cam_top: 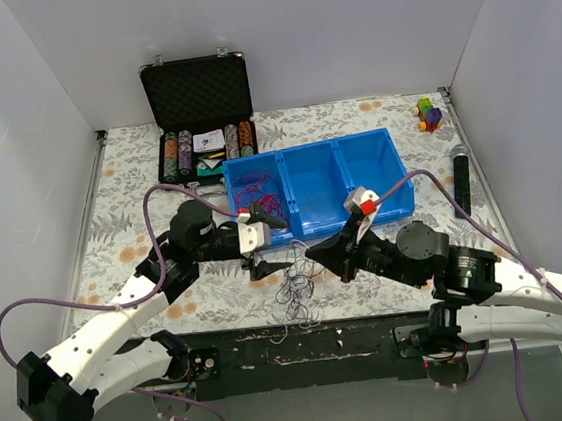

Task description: Untangle the cables

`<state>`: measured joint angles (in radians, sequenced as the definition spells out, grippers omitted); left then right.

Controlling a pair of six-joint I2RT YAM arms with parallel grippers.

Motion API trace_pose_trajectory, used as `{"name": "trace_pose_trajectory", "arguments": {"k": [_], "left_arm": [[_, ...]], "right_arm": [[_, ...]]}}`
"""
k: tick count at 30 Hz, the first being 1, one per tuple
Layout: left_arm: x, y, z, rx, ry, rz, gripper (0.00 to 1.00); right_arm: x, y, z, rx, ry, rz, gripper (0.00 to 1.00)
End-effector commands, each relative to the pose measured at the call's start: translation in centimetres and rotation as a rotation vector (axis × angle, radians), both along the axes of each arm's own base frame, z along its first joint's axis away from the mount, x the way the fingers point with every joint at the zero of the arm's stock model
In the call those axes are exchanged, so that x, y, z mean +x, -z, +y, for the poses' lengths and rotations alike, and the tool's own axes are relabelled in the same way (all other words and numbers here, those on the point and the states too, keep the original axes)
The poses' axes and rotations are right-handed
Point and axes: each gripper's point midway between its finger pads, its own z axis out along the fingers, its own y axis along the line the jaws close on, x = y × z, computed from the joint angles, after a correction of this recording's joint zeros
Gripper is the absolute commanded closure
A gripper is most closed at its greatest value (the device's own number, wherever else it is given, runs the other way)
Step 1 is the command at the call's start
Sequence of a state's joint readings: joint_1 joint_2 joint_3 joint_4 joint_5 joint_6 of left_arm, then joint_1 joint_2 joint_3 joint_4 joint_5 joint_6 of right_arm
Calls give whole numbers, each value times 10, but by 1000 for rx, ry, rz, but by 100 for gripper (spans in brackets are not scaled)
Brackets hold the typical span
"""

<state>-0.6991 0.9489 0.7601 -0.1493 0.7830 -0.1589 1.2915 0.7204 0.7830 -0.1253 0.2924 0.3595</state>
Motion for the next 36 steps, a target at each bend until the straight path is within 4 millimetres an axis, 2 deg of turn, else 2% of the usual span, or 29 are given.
{"name": "trace_pose_trajectory", "arguments": {"k": [1,5,8,10,14,16,18,19,24,31,34,36], "left_arm": [[0,-18,-10,-64,18,6,24],[-11,-16,-18,-65,60,65,28],[-14,-10,-22,-54,64,69,39],[-16,-9,-24,-50,76,90,47],[-27,-5,-28,-43,121,119,57],[-29,0,-28,-34,122,112,69],[-28,6,-26,-21,111,99,93],[-27,10,-25,-10,103,90,99],[-26,22,-16,19,77,53,98],[-18,38,-6,67,22,4,92],[-12,52,1,113,-19,-24,92],[-8,70,9,177,-35,-61,93]], "right_arm": [[-16,-37,10,65,-114,-73,99],[-18,-51,9,117,-126,-102,99],[-19,-60,8,146,-133,-123,99],[-19,-73,8,182,-136,-147,99],[-16,-92,6,208,-121,-187,99],[-14,-102,3,214,-109,-211,99],[-12,-113,-3,215,-87,-237,99],[-10,-122,-8,228,-73,-252,99],[-5,-150,-33,243,-13,-311,99],[2,-172,-55,220,51,-359,99],[3,-180,-65,225,73,-373,99],[4,-185,-73,223,94,-378,99]]}}
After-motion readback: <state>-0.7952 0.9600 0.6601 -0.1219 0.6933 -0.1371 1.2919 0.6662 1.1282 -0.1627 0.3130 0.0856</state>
